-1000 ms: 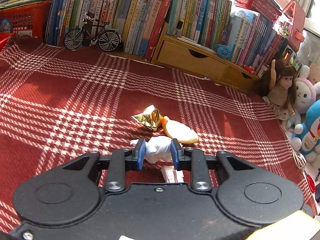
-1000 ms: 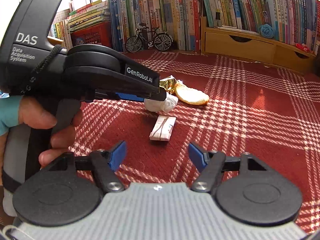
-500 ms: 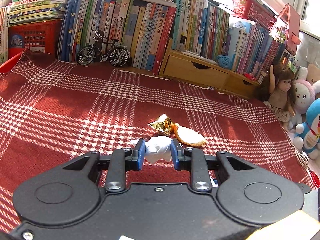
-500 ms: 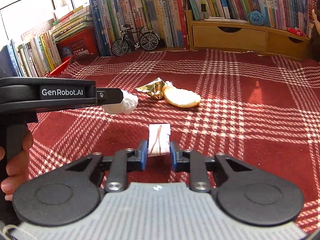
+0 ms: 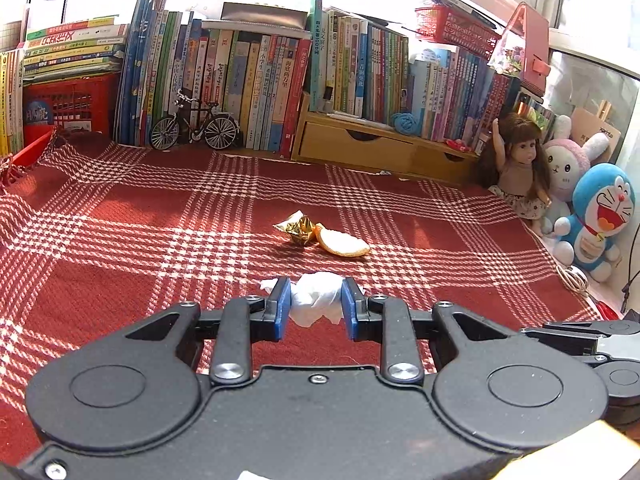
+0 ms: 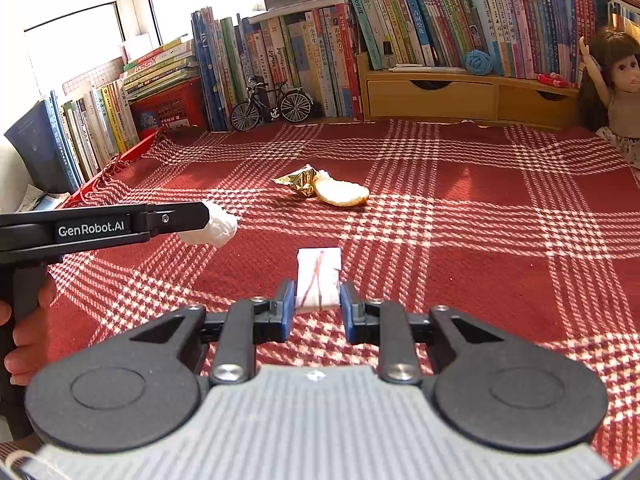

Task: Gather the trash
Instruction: 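Carry the white tissue and wrapper strip down into the black trash bin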

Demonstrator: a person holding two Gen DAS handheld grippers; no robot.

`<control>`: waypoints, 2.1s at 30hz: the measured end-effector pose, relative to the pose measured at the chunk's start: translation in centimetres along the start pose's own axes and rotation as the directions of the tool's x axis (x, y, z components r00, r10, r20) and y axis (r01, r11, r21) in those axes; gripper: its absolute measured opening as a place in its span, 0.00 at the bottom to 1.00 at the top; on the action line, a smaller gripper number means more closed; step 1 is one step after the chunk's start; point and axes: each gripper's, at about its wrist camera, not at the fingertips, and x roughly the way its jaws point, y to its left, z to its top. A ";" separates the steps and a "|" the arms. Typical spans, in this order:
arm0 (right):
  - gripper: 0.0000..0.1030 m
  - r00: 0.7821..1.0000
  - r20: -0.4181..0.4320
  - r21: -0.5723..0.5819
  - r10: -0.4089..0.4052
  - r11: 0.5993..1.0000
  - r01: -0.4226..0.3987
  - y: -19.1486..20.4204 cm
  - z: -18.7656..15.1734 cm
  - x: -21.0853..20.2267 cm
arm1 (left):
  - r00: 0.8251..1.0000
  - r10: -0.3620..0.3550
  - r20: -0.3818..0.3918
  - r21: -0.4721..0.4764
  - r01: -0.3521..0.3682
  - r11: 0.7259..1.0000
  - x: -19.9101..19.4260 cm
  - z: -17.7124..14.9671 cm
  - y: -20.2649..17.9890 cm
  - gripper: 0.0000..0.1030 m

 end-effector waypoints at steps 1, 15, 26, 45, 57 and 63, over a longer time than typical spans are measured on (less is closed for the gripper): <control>0.29 1.000 0.003 -0.003 -0.003 1.000 0.003 0.0 -0.3 -0.5 | 1.000 -0.005 0.003 0.006 0.005 1.000 -0.6 -0.3 -0.3 0.25; 0.30 1.000 -0.003 -0.027 0.001 1.000 -0.001 0.9 -5.2 -5.8 | 0.998 -0.060 -0.012 0.075 0.061 0.995 -6.9 -5.7 -3.0 0.25; 0.30 1.000 -0.011 -0.021 0.007 1.000 -0.007 1.4 -8.2 -8.2 | 0.995 -0.093 -0.038 0.092 0.096 0.991 -9.9 -8.8 -3.9 0.25; 0.30 0.987 -0.146 0.006 0.061 0.998 -0.061 2.3 -14.5 -11.0 | 0.977 -0.145 -0.154 0.163 0.170 0.972 -13.4 -14.6 -5.4 0.25; 0.30 0.948 -0.310 0.061 0.067 0.997 -0.051 2.4 -18.7 -8.5 | 0.933 -0.139 -0.332 0.145 0.196 0.970 -11.5 -19.8 -5.0 0.25; 0.30 0.925 -0.375 0.095 0.067 0.995 -0.034 2.3 -20.6 -7.0 | 0.868 -0.128 -0.479 0.079 0.188 0.979 -8.7 -22.6 -4.4 0.25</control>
